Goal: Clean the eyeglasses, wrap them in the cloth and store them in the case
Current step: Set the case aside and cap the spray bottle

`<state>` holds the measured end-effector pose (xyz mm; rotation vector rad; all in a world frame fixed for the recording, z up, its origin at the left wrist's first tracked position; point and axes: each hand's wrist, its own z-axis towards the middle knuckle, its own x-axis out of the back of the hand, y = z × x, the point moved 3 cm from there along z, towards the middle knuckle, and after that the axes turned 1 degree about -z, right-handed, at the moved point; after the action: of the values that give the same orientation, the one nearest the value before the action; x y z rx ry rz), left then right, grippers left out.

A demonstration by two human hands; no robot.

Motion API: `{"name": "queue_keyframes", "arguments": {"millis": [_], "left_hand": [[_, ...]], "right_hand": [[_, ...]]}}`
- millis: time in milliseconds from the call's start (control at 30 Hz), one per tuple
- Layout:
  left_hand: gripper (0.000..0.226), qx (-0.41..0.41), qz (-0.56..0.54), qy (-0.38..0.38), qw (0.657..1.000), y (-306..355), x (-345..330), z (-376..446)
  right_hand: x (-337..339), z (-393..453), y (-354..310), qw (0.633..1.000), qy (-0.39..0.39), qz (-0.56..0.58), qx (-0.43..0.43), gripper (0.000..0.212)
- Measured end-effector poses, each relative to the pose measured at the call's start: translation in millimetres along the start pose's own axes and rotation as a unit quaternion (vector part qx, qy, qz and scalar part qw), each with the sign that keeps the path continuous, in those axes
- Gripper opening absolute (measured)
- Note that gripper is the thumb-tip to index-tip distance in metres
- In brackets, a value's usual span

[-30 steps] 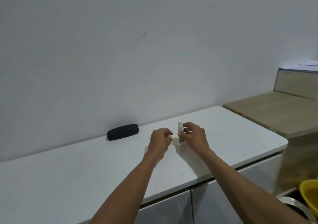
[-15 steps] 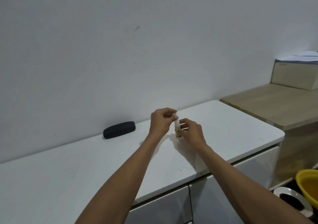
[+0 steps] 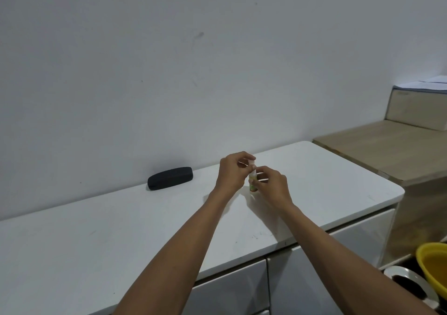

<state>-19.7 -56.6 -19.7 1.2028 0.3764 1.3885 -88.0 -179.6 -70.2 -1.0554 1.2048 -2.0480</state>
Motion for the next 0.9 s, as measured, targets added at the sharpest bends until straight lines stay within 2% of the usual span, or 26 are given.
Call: {"name": "queue_keyframes", "arguments": {"millis": [100, 233, 367, 533, 667, 767, 900], "left_hand": [[0.022, 0.015, -0.015, -0.008, 1.0, -1.4, 0.5, 0.0], [0.064, 0.063, 0.012, -0.044, 0.997, -12.4, 12.7, -5.4], [0.063, 0.119, 0.127, 0.009, 0.985, -47.8, 49.9, -26.2], [0.062, 0.169, 0.338, 0.064, 0.924, -93.5, 111.4, -54.0], [0.089, 0.23, 0.44, 0.048, 0.867, -128.2, 134.7, -63.4], [0.101, 0.237, 0.456, 0.03, 0.858, -141.3, 134.7, -63.7], [0.103, 0.241, 0.463, 0.033, 0.852, -148.0, 131.5, -57.8]], "right_hand": [[0.3, -1.0, -0.9, 1.0, 0.0, -0.007, 0.002, 0.01], [2.1, 2.2, -4.1, 0.999, -0.009, -0.031, 0.008, 0.009], [-4.0, 10.3, -10.3, 0.999, -0.008, -0.044, 0.002, 0.014], [-44.5, 17.2, -32.3, 0.999, -0.025, -0.023, 0.027, 0.012], [-85.6, 31.5, -51.9, 0.998, -0.05, -0.008, 0.035, 0.011], [-111.6, 48.6, -60.9, 0.998, -0.058, -0.008, 0.032, 0.016], [-143.3, 69.9, -60.3, 0.998, -0.061, 0.001, 0.017, 0.019]]}}
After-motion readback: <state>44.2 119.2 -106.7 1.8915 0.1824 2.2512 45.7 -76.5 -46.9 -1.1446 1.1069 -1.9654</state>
